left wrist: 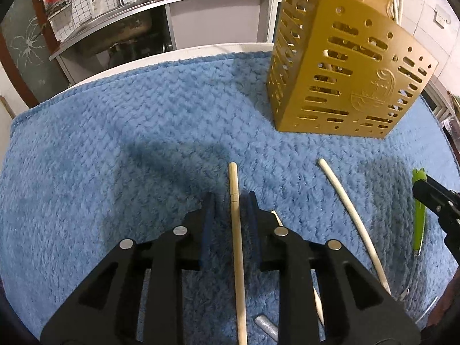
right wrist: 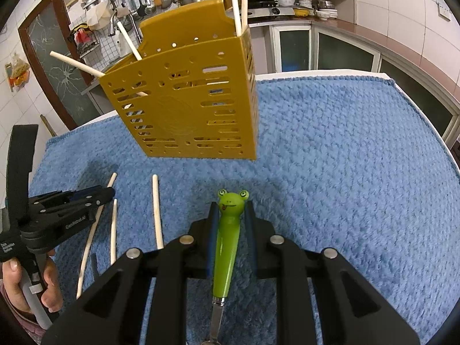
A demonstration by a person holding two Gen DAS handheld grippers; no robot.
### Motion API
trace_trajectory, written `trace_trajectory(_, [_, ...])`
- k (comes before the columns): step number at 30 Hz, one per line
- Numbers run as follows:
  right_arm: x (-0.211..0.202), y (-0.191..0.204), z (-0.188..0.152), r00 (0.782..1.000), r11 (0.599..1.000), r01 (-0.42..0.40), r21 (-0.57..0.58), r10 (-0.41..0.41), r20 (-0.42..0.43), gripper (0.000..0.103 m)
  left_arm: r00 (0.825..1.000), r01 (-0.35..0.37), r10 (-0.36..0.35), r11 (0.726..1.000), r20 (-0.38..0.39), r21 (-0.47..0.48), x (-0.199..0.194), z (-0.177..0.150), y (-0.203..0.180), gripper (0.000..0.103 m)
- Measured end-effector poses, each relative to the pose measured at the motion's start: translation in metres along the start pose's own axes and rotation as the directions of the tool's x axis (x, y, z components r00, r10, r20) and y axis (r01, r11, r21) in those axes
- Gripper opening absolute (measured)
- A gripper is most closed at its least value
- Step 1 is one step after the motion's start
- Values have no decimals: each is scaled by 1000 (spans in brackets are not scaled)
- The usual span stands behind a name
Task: Organize utensils
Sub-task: 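Lift the chopstick toward the yellow holder with the left tool while the right tool carries the fork there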
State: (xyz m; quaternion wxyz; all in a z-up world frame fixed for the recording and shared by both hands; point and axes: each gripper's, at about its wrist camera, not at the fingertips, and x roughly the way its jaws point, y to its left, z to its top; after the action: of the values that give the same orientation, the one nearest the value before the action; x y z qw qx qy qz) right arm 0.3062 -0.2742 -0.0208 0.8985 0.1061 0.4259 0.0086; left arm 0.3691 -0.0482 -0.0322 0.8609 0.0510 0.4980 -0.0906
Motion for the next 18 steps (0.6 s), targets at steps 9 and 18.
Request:
trace_trajectory(9, [-7,0,3,1000,1000,2,-3,-2,18,19,1000,4,-4,1000,2,-26,-1,4,1,5])
trace_trajectory(18, [-45,0,23,990,1000,0,-13,2,144,19,976,13,-9,1000,216,-14,-64,9,-5,4])
